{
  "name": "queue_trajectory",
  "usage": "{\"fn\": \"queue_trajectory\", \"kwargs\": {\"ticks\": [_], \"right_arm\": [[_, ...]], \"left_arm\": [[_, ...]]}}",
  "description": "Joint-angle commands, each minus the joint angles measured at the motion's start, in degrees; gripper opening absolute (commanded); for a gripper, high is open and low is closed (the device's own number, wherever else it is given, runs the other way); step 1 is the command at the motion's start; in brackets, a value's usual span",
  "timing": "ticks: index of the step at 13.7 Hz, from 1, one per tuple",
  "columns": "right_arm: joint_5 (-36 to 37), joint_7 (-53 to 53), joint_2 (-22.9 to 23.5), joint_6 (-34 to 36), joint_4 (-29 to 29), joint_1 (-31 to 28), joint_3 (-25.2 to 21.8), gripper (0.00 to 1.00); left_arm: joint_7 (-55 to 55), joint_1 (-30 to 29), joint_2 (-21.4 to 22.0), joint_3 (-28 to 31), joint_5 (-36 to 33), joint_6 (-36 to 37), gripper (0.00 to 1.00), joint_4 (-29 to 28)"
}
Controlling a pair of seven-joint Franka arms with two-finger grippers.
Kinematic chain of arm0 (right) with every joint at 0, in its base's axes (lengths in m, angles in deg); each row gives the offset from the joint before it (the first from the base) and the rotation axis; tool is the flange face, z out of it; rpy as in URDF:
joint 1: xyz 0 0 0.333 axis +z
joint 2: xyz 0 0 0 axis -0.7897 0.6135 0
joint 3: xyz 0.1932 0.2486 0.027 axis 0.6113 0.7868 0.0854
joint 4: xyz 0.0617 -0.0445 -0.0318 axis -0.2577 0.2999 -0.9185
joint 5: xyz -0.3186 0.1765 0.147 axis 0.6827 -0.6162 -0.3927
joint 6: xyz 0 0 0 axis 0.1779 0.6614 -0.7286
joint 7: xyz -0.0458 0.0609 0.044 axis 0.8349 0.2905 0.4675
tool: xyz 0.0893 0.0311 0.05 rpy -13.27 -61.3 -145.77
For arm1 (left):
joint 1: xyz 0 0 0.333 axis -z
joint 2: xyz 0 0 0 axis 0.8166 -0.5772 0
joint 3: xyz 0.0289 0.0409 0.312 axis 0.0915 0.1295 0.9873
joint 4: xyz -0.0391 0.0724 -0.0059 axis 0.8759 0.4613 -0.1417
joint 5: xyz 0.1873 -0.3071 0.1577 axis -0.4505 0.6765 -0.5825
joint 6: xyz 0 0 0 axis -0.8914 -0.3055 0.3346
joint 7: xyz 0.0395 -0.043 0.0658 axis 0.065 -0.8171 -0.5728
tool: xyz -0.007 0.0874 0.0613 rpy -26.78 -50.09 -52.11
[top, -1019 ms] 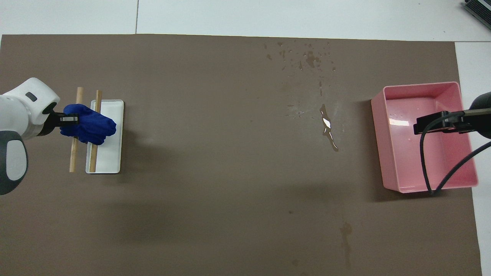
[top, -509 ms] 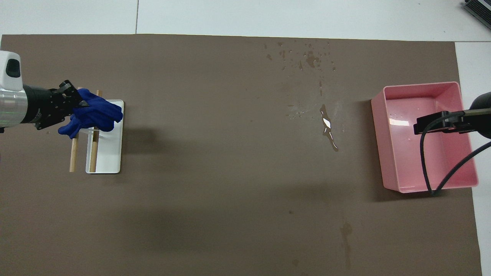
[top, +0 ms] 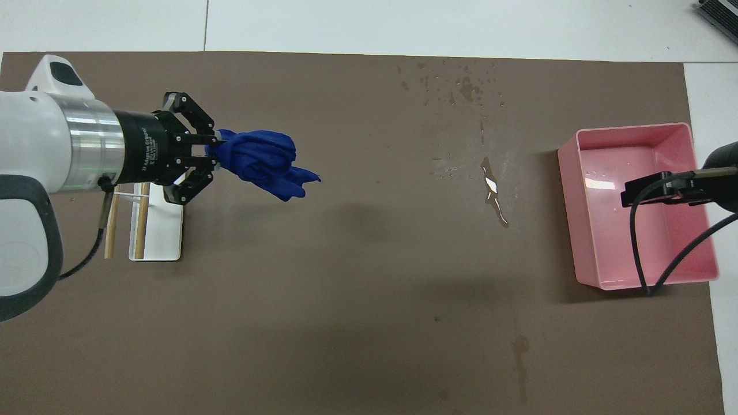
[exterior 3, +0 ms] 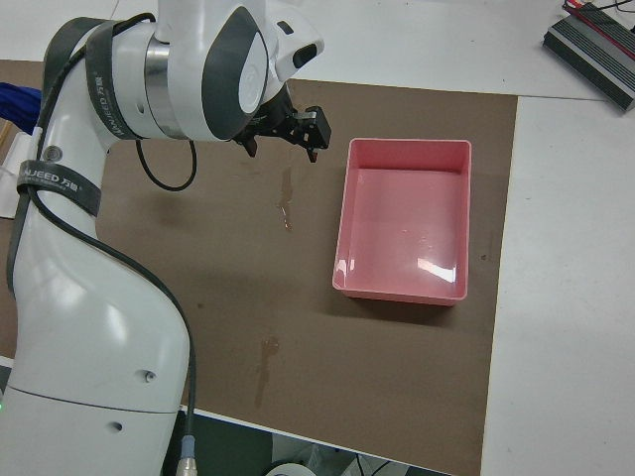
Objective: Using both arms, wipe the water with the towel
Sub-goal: 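Lift the towel with the left gripper while the right gripper approaches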
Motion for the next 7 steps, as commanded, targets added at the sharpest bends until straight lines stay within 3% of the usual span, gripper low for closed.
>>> {"fn": "queue_trajectory", "kwargs": {"ticks": [1, 4, 7], "right_arm": [[-0.61, 1.42, -1.41, -0.32, 1.42, -0.10, 0.39, 1.00], [-4.20, 10.27, -1.93, -1.45, 3.43, 2.26, 0.65, 1.00], [-15.27, 25.82, -2.55, -12.59, 9.14, 4.63, 0.65, 1.00]], "left_arm": [[11.64, -0.06, 1.10, -3.38, 4.61, -0.03, 0.00, -0.16], [17.03, 0.03, 1.63, -7.95, 5.59, -4.16, 0.00, -1.91], [18.88, 0.03, 2.94, -11.83, 5.59, -5.74, 0.00, -3.84]]}}
